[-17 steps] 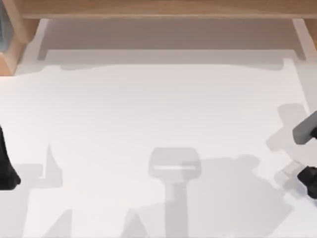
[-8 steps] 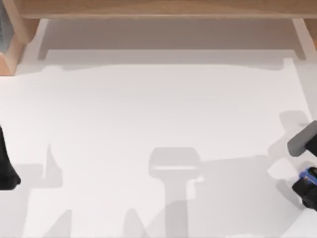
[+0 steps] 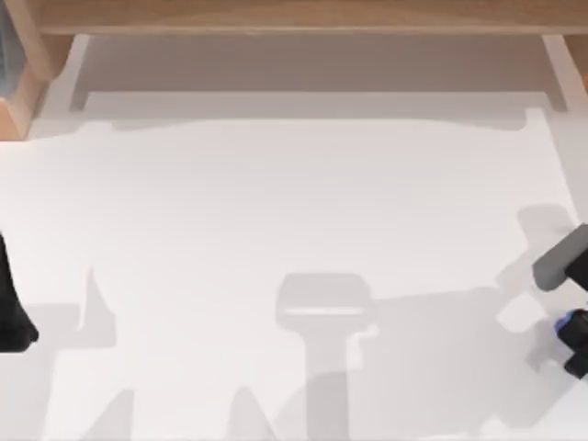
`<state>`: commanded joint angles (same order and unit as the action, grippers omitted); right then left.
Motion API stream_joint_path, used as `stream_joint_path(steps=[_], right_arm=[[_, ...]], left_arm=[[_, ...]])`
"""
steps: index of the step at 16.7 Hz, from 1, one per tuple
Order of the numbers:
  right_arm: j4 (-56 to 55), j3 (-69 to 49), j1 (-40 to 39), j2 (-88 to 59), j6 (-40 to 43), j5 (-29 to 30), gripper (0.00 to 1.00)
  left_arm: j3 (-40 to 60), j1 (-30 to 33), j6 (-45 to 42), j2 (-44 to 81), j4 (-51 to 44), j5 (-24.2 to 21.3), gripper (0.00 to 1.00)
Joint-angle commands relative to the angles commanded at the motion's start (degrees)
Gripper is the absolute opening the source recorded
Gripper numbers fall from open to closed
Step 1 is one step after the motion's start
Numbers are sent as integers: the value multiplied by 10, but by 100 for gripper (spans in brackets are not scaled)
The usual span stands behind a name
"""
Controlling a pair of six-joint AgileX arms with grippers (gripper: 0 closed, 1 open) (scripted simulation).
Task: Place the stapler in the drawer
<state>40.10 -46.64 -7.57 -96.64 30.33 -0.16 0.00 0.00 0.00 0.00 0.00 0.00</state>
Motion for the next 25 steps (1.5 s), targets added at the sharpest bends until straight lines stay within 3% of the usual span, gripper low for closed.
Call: stream_joint_path(steps=[4,5,25], right_arm=[[0,0,0,0,0,0,2],[0,0,0,0,0,0,0],[76,-36,1,38,0,1,0]], left_arm=[[0,0,0,0,0,0,100],[0,0,0,0,0,0,100],[0,0,0,0,0,0,100]])
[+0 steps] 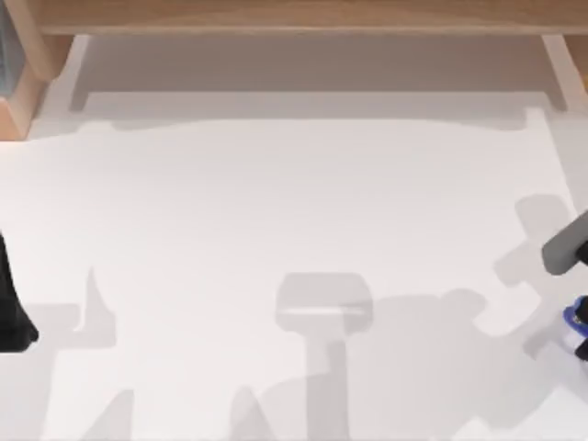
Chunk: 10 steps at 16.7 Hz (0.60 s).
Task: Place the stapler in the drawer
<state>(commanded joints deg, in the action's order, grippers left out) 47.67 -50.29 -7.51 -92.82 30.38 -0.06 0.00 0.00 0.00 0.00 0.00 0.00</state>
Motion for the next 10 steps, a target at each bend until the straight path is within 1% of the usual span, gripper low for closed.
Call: stream_joint_path(steps=[2,5,7,10], right_arm=[[3,-17,0,0,1,-2,0],[14,-89,7,-13,0,-5,0],[30,-166,21,-34,-3,-7,0],[68,-318,58,-85,-12,-7,0]], left_arm=[[0,0,0,0,0,0,100],[0,0,0,0,0,0,100],[0,0,0,0,0,0,100],[0,0,0,0,0,0,100]])
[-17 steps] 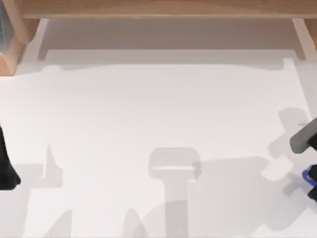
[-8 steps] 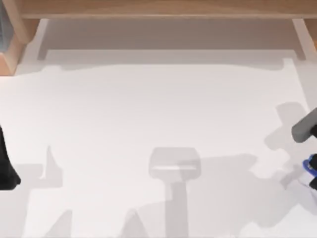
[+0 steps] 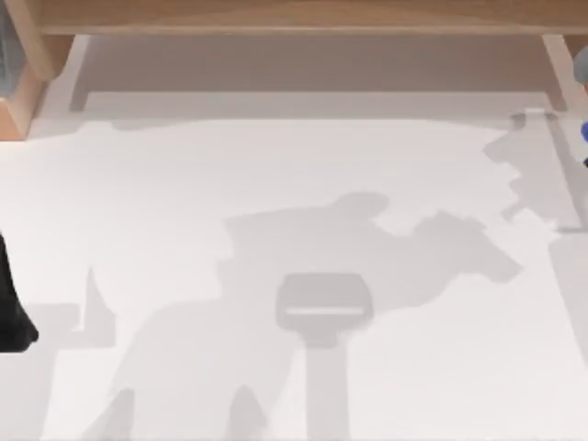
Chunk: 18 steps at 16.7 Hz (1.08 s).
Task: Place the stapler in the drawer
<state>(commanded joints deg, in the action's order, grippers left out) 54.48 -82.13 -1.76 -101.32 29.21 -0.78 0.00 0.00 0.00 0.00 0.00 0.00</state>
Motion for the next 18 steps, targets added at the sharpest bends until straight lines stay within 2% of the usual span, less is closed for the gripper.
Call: stream_joint_path(steps=[5,9,13,18], right_arm=[[96,-276,99,-135,-22,15,0],[163,-439,182,-269,-45,28,0],[209,-537,223,-387,-69,25,0],[264,-590,230,-478,-95,16,0]], left_arm=[[0,0,0,0,0,0,100],[0,0,0,0,0,0,100],[0,0,0,0,0,0,100],[0,0,0,0,0,0,100]])
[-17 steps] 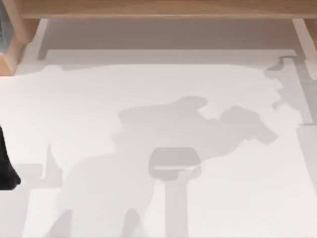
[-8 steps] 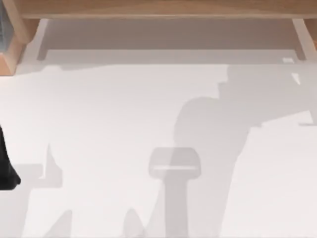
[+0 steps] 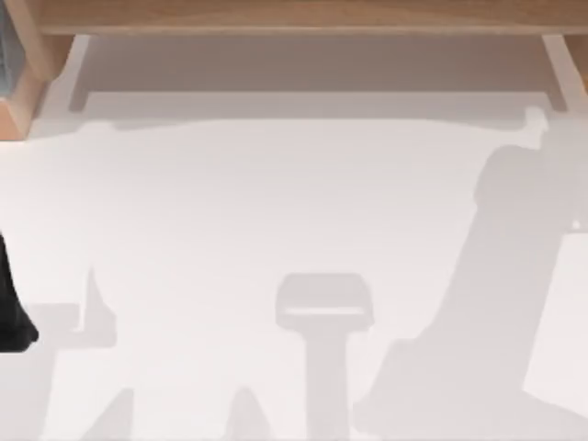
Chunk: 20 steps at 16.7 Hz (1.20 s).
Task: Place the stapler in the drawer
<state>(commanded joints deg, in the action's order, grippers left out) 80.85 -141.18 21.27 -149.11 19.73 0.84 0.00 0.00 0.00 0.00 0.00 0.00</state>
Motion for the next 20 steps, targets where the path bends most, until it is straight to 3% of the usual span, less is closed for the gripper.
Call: stream_joint_path(steps=[8,16,20], right_arm=[[6,-12,-3,1,-8,0,0],[20,-63,14,123,-86,24,0],[5,-43,14,96,-70,23,0]], left_arm=[[0,0,0,0,0,0,100],[0,0,0,0,0,0,100],[0,0,0,0,0,0,100]])
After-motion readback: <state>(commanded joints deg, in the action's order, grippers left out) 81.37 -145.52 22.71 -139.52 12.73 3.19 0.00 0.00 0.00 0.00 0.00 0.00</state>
